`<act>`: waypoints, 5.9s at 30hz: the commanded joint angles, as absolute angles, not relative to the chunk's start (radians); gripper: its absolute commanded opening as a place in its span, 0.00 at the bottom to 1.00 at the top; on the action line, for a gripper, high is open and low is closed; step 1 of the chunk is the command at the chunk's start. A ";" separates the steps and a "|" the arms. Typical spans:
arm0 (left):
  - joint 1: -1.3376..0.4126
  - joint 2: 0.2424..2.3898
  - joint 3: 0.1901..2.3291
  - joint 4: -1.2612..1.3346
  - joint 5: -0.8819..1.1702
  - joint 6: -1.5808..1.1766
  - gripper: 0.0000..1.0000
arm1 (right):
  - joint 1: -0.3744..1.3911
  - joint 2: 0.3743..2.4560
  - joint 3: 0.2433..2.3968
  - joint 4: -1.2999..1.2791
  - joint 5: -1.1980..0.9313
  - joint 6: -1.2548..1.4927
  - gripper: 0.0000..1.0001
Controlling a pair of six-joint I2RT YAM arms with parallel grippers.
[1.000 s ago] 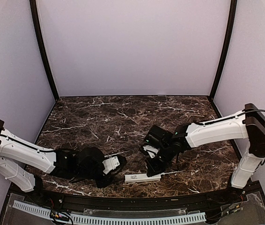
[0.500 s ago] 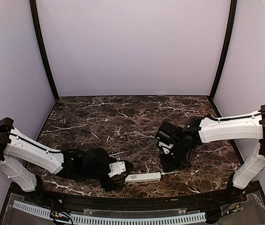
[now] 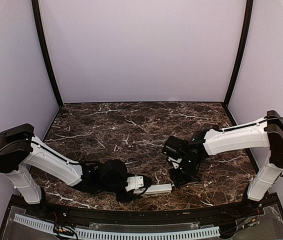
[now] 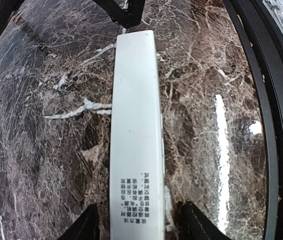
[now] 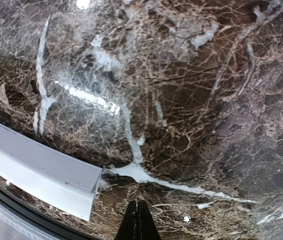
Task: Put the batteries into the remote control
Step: Load the battery cover onto the remote control without the battery cover, then press the battery cover on the remote control, then pick up the remote control from the center of the board.
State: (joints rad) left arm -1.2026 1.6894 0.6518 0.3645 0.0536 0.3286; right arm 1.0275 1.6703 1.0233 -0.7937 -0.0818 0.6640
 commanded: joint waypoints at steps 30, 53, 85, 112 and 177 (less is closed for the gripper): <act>-1.198 1.744 0.667 0.278 0.105 0.291 0.35 | 1.153 1.879 1.190 -0.854 -0.004 0.707 0.00; -1.198 1.726 0.637 0.257 0.099 0.282 0.39 | 1.198 1.941 1.288 -0.836 -0.033 0.705 0.00; -1.084 0.941 0.447 0.135 -0.290 -0.161 0.79 | 1.135 1.581 1.061 -0.374 -0.401 -0.418 0.32; -1.070 1.040 0.436 0.122 -0.339 -0.175 0.83 | 1.136 1.848 1.118 -0.477 -0.302 -0.293 0.00; -1.009 0.924 0.407 0.067 -0.458 -0.213 0.99 | 1.308 2.179 1.598 -0.675 -0.144 -0.498 0.44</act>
State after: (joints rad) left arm -1.0161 0.9134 0.4232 0.0727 -0.4538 -0.2214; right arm 1.3022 2.1517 1.5764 -0.6308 -0.1886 -0.5323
